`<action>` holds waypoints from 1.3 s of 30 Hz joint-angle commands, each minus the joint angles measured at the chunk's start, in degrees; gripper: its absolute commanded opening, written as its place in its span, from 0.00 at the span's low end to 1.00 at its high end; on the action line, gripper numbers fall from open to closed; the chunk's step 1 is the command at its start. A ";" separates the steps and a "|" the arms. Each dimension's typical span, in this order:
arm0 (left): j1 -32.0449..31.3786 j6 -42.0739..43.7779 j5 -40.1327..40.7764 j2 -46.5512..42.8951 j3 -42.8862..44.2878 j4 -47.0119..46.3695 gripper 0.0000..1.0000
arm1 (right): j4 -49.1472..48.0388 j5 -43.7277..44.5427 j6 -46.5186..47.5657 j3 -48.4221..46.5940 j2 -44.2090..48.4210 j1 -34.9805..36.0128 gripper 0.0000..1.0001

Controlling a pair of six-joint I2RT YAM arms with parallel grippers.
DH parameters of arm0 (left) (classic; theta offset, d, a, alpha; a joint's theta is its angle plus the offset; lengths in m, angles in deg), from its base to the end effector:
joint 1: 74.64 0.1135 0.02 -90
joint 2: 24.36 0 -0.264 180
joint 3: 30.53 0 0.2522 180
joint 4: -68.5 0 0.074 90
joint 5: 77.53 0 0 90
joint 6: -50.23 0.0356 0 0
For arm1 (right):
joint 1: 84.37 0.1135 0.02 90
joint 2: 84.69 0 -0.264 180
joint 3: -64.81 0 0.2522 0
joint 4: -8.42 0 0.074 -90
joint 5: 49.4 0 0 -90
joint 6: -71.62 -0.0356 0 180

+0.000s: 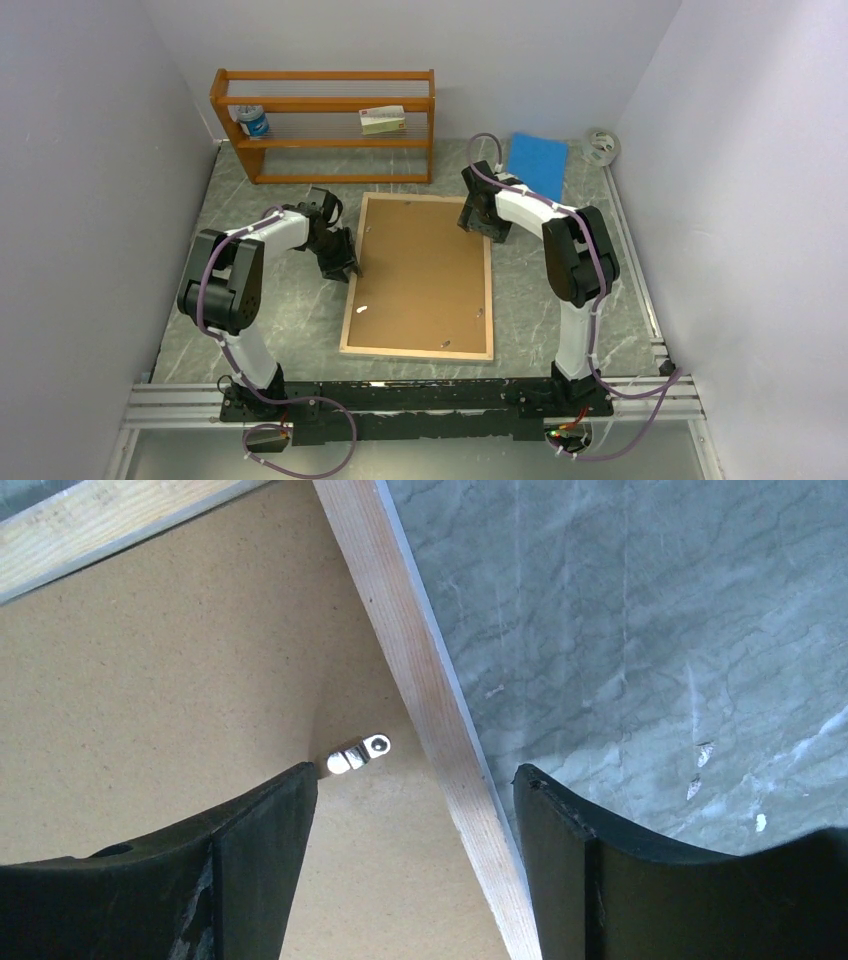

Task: Put the photo into the frame
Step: Install the photo frame at the center of the board.

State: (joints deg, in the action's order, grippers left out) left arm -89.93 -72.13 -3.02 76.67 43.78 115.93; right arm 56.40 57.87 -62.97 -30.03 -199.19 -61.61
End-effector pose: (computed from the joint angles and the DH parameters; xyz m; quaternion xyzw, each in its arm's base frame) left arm 0.3113 -0.0950 0.1550 -0.1273 0.9733 -0.1773 0.0711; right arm 0.3804 0.1481 0.1690 0.2122 0.9468 -0.0163 0.2412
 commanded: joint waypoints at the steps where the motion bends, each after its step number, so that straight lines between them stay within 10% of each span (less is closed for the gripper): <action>1: -0.09 0.35 -0.47 1.43 -0.88 -0.93 0.47 | -0.94 0.52 -1.96 -2.04 -0.75 -0.65 0.76; 18: -0.09 0.29 -2.21 2.35 -1.40 -1.98 0.43 | -3.18 -6.68 1.61 0.11 -0.30 -1.79 0.64; 39: -0.09 0.19 -3.06 2.64 -1.49 -2.47 0.40 | -3.10 -2.37 7.68 1.02 1.26 -1.71 0.26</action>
State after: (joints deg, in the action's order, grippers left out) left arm -89.34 -72.13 -5.60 77.51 43.67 115.43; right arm 54.36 55.06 -57.34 -29.02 -198.79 -63.93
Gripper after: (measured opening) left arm 0.402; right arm 0.337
